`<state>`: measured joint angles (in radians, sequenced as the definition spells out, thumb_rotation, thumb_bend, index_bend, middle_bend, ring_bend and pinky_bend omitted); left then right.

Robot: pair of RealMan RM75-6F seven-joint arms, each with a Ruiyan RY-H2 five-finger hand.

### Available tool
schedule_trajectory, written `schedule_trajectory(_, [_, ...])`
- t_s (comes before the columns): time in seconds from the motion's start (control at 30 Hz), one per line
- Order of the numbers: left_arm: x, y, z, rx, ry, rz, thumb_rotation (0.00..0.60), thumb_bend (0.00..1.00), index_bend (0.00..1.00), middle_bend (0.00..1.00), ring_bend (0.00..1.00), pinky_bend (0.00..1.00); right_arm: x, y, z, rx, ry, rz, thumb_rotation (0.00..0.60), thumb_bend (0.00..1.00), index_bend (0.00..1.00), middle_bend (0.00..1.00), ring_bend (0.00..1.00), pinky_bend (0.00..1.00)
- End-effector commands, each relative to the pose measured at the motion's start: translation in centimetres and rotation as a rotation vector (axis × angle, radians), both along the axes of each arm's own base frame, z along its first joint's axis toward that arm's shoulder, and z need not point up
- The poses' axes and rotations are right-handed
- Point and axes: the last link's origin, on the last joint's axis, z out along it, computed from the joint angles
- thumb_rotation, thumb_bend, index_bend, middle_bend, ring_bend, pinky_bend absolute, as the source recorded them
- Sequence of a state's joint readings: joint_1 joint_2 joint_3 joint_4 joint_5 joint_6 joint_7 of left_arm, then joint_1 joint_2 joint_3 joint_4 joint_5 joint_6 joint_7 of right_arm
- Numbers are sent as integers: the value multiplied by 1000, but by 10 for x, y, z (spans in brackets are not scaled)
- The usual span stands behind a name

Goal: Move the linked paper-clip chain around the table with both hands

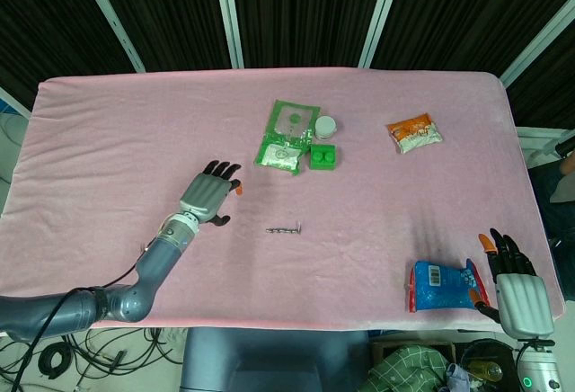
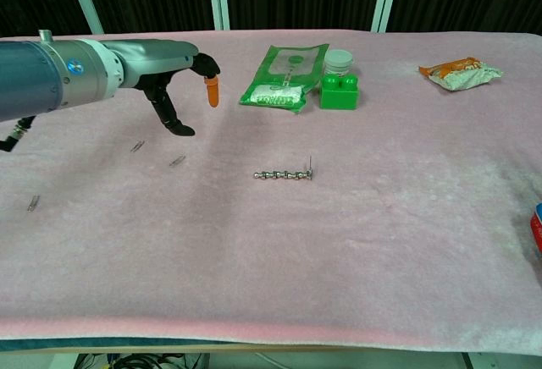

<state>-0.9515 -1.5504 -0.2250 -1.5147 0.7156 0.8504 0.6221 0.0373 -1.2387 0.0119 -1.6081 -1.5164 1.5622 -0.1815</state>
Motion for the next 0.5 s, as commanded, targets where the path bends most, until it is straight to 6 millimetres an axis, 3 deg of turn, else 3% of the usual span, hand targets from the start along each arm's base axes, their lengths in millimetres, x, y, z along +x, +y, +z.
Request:
schedule_trajectory(0.03, [12,-2,-14,8,14,-9,600,241,383,70,0,0,0,0,0,-3,0,2,600,160,99,0,2,193])
schedule_trajectory(0.5, [49,-24,-54,41,31,28,600,241,393,62,0,0,-1,0,2,-15,-3,-7,600,159,103,0,3,192])
